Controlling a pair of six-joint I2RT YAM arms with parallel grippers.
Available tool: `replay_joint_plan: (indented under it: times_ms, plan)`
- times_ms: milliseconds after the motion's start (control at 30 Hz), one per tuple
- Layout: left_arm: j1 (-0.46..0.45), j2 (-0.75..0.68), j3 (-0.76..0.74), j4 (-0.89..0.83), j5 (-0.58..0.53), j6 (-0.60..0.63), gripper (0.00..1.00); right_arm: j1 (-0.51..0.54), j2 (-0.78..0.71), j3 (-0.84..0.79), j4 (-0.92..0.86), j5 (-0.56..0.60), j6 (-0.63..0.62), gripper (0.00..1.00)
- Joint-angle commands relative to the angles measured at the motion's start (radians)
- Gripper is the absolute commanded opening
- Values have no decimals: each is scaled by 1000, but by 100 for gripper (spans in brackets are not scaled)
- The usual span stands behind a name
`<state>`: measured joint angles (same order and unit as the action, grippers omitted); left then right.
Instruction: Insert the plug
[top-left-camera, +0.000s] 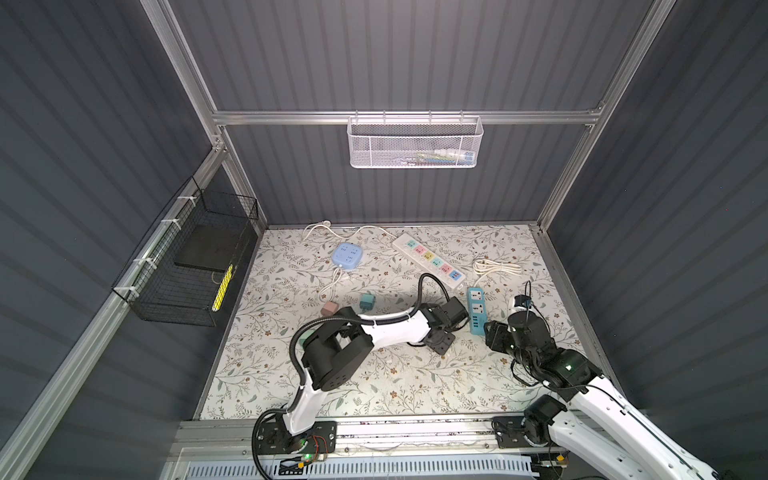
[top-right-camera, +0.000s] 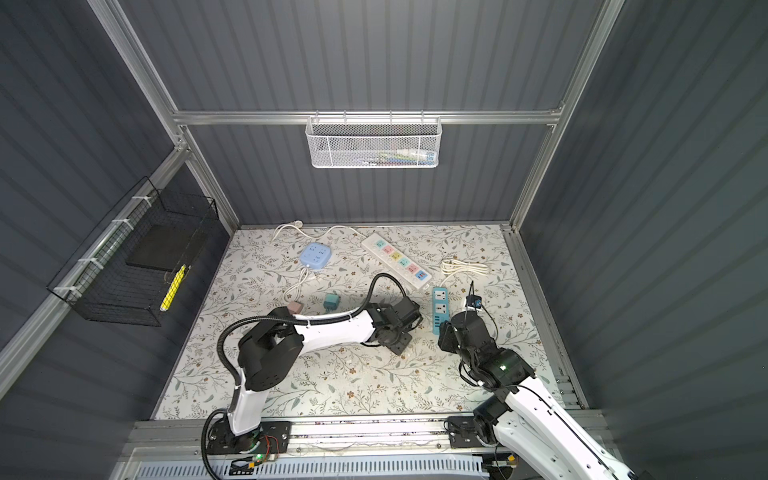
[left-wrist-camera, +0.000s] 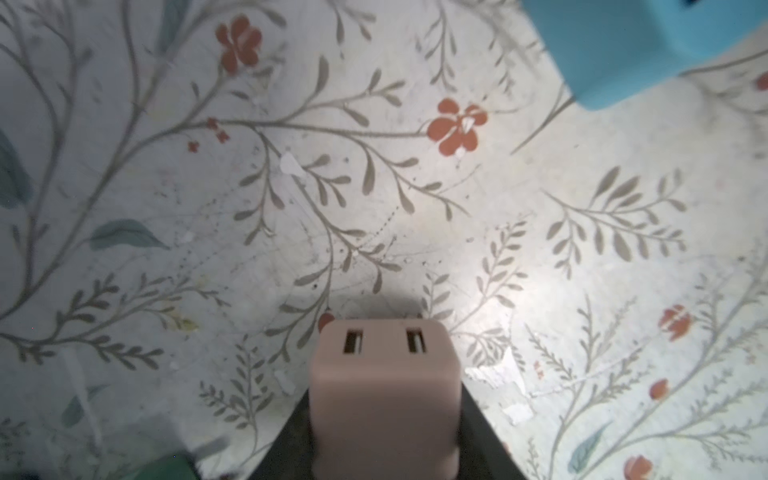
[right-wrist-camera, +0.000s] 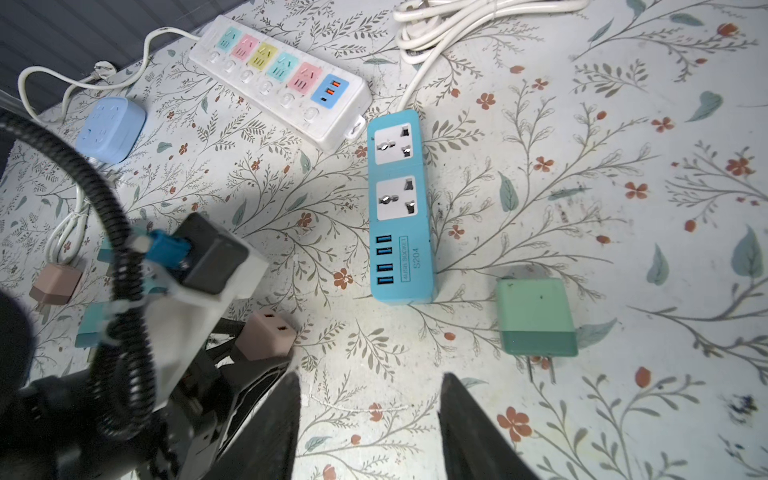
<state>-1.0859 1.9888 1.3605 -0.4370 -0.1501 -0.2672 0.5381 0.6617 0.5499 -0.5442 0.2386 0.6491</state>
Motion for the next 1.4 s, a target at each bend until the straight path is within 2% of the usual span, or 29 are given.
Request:
replay_joint_plan:
  times_ms: [0,200,300,467,700,867,1367]
  plan:
    - [-3,-155,-166,391,-33,94,20,-9,17,19,31,-84,-46,56]
    - [-3,-288,-484,945,8,259,20,-22,98,40,117,-275,-104,55]
    - [-3,-293,-585,1165,38,311,20,-29,171,78,118,-344,-138,56]
    - [-3,-304,-611,1169,109,337,20,-45,207,101,149,-396,-175,54]
    - [-3,-335,-637,1168,170,332,21,-67,291,153,196,-613,-223,55]
    - [-3,-344,-635,1169,168,350,21,-67,325,157,201,-617,-233,55]
    - [-3,-355,-621,1156,155,368,22,-68,396,137,197,-611,-222,47]
